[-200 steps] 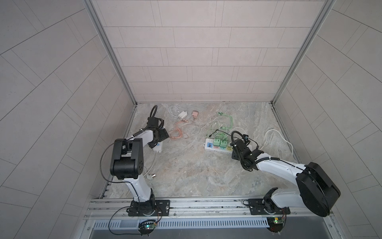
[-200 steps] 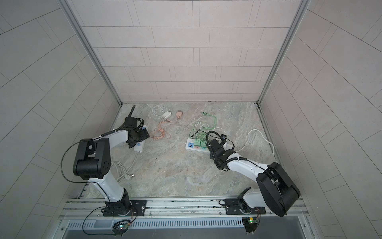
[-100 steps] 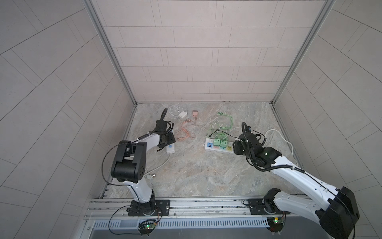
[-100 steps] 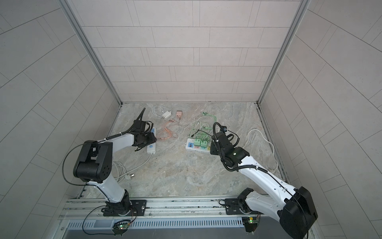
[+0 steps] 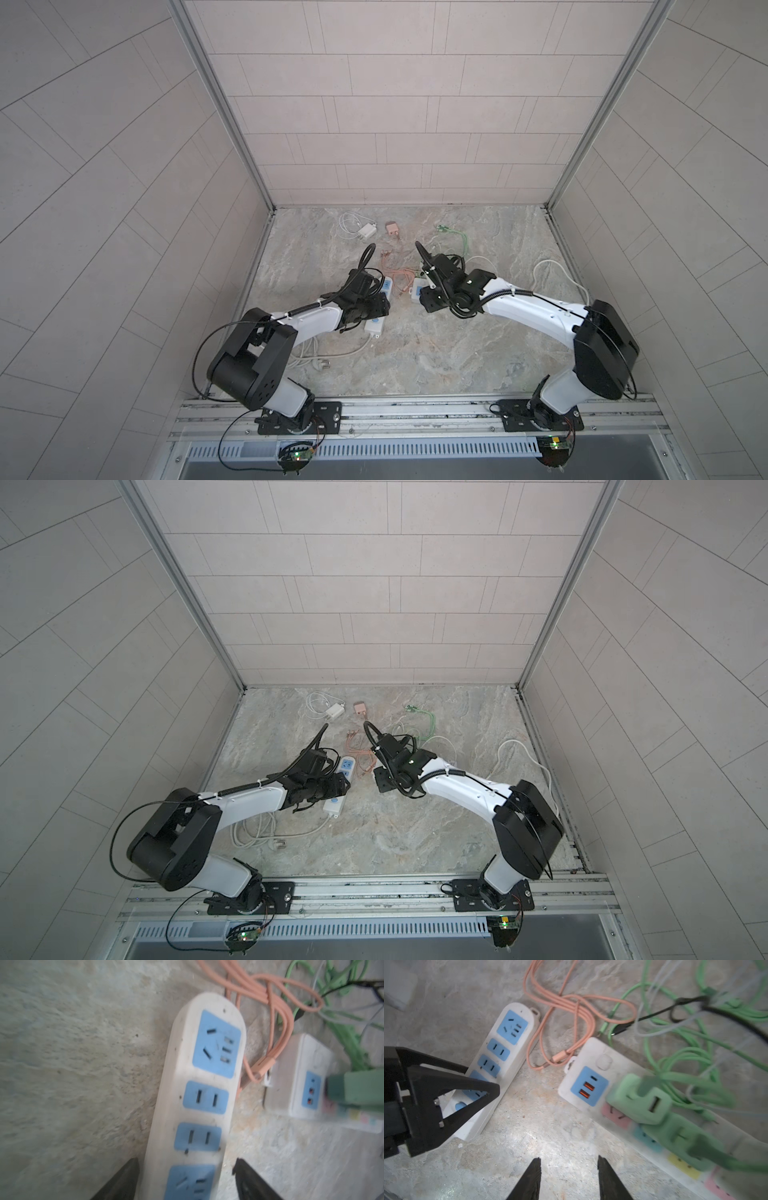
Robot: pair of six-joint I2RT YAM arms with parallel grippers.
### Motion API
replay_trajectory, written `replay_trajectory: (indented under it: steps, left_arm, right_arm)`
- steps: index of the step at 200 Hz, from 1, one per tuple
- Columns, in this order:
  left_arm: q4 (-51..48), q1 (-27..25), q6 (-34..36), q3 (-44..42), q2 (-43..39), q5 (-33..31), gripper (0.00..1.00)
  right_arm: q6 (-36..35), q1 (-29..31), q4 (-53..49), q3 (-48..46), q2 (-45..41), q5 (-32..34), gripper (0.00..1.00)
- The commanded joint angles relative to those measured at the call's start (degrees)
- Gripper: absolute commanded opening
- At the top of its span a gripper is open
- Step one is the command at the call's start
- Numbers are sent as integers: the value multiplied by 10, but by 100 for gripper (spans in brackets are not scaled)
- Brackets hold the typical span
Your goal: Insert the plug
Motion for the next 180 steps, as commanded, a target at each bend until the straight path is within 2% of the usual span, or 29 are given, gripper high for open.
replay_trajectory:
  steps: [1,38,79,115,131,148,180]
  left_arm:
    - [-74,12,-10,5,-29,-51,88]
    - [-116,38,6,37,-80,-94,99]
    - [-105,90,43,83,-83,-129,100]
    - [-77,153,88,187,20,-108,100]
    - [-56,165,107,235,76,-106,100]
    - [-38,173,122,284,133,-77,100]
    - [-107,173,130,423,254,-62,100]
  right_arm:
    - [13,20,1,28,39,4,43]
    - [37,28,60,23,83,-3,41]
    - [34,26,72,38,116,-4,40]
    - [39,22,78,62,148,-12,39]
    - [46,9,78,70,163,-13,39]
    - [59,-13,78,72,176,-17,39]
    - [59,-55,85,55,172,-23,39]
